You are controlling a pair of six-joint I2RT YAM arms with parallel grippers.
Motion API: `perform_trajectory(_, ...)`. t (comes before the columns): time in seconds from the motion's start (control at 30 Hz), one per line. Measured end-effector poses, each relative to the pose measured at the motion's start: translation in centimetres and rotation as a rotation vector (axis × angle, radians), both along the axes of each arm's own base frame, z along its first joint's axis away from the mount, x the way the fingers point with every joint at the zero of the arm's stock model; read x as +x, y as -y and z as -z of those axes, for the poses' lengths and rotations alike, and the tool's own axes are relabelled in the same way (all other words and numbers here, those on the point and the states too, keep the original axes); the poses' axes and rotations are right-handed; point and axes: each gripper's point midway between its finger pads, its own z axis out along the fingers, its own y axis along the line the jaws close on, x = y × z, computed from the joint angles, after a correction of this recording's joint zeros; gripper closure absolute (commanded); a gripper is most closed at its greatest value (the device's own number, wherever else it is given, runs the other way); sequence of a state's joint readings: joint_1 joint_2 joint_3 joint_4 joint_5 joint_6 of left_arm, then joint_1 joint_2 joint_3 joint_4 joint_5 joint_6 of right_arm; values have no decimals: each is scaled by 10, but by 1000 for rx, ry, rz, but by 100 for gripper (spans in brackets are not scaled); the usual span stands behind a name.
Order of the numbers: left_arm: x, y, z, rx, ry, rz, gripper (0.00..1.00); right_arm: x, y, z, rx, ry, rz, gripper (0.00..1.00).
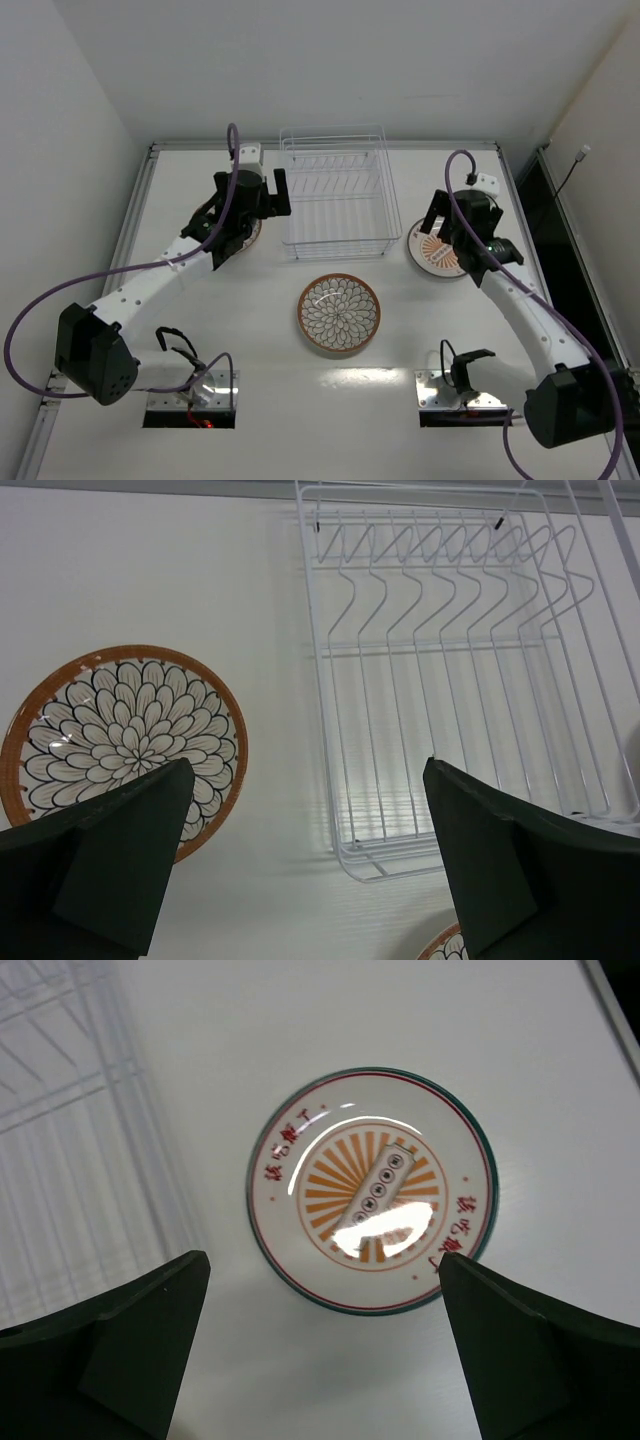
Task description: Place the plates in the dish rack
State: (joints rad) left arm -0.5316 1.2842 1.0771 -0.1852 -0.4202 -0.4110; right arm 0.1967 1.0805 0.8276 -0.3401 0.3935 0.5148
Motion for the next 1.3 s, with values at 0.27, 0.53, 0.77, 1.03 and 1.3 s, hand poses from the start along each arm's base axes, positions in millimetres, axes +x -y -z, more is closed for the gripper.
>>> perform_trajectory(0.27, 1, -1, 2, 10, -3, -1, 0, -8, 26, 16, -28, -63, 118, 0)
perform_trajectory(0.53, 1, 0, 4, 14, -8, -1, 0, -32, 73, 100, 170, -219, 284, 0)
perform_trajectory(0.77, 1, 1, 5, 13, -11, 5, 0, -45, 71, 143, 386, -283, 286, 0)
perform_trajectory(1.03, 0, 1, 6, 13, -17, 10, 0, -44, 75, 166, 605, -248, 294, 6)
perform_trajectory(1.3, 0, 1, 6, 13, -17, 11, 0, -33, 75, 162, 732, -152, 291, 22)
